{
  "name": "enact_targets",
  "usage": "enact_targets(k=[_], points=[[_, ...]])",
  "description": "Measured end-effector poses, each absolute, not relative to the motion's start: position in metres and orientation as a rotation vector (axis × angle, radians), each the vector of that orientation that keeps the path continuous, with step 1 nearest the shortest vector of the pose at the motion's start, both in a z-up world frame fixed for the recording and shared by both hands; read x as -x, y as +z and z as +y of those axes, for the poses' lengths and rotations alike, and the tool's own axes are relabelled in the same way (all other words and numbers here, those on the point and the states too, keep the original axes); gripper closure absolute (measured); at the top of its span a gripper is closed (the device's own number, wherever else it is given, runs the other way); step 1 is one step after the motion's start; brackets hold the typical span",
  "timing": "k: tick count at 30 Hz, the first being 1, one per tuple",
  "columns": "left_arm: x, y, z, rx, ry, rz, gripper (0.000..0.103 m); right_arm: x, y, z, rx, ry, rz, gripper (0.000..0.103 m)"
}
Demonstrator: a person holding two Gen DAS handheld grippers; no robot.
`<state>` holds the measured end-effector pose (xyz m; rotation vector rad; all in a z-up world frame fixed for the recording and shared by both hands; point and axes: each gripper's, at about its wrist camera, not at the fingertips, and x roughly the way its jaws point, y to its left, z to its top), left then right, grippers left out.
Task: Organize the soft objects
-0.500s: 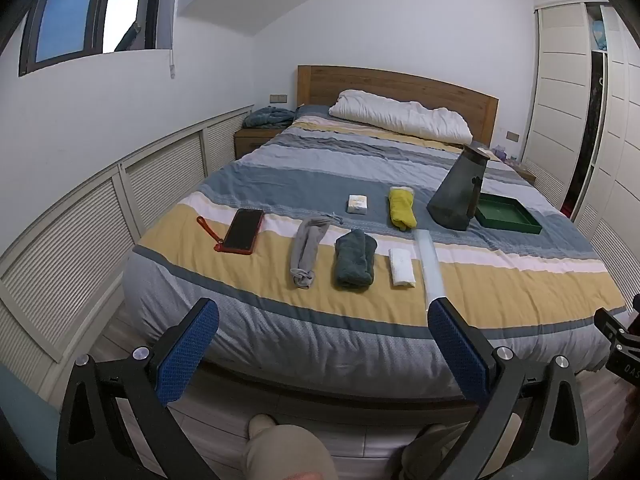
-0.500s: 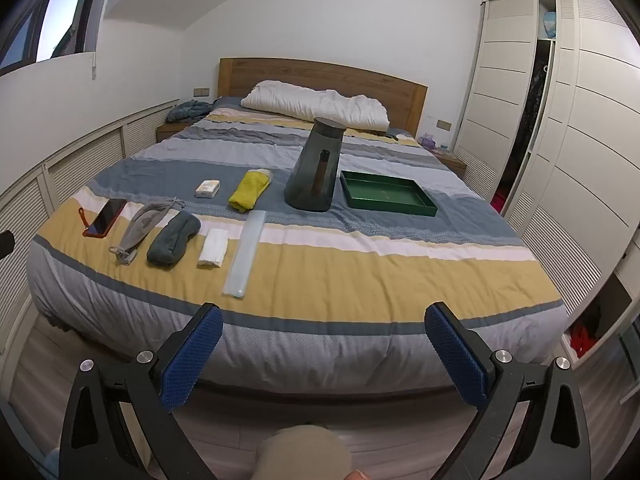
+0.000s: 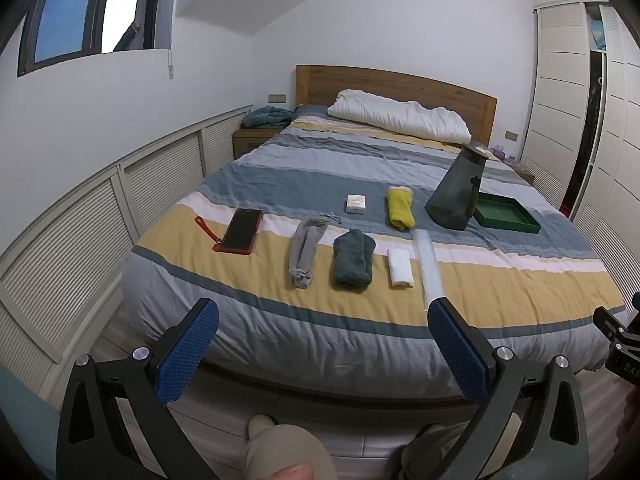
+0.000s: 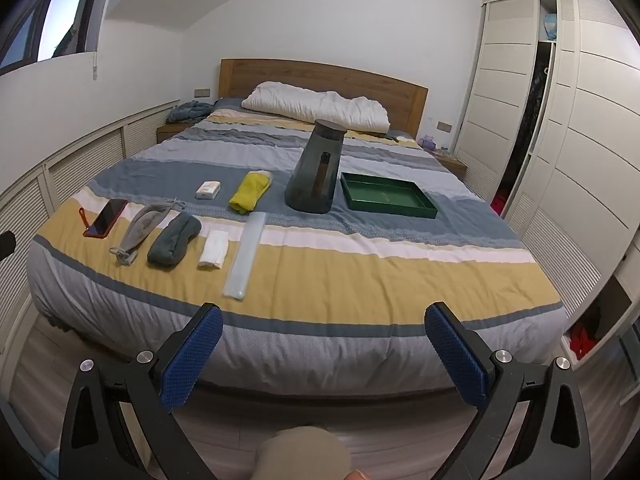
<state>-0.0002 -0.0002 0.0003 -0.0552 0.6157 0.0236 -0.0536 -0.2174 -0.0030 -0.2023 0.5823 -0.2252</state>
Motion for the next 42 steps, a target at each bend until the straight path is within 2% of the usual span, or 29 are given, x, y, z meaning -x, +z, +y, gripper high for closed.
enact_targets(k=[42], points=[[-0.0034,0.0048,-0.0049,0.059,0.021,0.620,0.001,0.0508,-0.0020,-0.2162,0.206,-0.225,0.584,0.000]])
